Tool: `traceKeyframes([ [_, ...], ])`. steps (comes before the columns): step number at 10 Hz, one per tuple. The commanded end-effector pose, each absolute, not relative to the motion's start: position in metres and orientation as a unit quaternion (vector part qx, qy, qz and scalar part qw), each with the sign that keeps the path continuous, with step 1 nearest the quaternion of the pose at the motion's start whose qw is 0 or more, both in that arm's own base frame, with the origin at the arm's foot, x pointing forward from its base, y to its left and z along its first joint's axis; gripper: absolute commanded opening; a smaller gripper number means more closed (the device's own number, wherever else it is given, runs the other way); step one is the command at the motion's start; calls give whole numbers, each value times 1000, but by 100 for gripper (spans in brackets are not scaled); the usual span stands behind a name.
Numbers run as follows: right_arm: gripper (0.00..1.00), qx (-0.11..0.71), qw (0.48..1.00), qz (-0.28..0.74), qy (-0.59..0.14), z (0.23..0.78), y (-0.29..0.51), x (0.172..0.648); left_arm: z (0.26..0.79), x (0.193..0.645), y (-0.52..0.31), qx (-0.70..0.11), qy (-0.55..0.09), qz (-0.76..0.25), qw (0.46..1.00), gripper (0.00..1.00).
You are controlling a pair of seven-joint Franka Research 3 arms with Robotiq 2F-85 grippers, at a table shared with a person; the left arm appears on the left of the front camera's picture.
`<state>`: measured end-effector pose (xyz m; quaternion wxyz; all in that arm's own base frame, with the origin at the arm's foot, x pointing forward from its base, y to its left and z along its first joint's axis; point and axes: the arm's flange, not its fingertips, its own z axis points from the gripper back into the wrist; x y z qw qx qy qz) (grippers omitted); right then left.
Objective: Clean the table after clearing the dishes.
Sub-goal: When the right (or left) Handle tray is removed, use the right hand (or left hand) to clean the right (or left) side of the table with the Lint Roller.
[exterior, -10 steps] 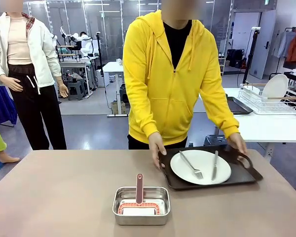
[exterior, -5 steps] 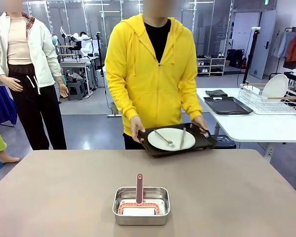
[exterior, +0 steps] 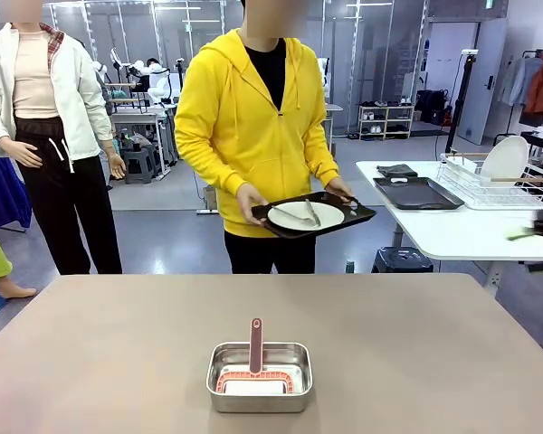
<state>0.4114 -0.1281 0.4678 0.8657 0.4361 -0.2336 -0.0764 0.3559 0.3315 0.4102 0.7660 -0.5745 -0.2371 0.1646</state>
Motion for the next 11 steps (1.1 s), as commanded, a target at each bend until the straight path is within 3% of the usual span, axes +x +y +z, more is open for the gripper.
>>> traceKeyframes([
  [1,100,392,896,-9,-208,484,-81,440,412,355,332,-583,-244,165,757,89],
  [6,100,278,924,215,-150,509,91,497,412,355,332,-583,-244,165,757,89],
  [11,100,214,891,398,-40,473,224,540,412,355,332,-583,-244,165,757,89],
])
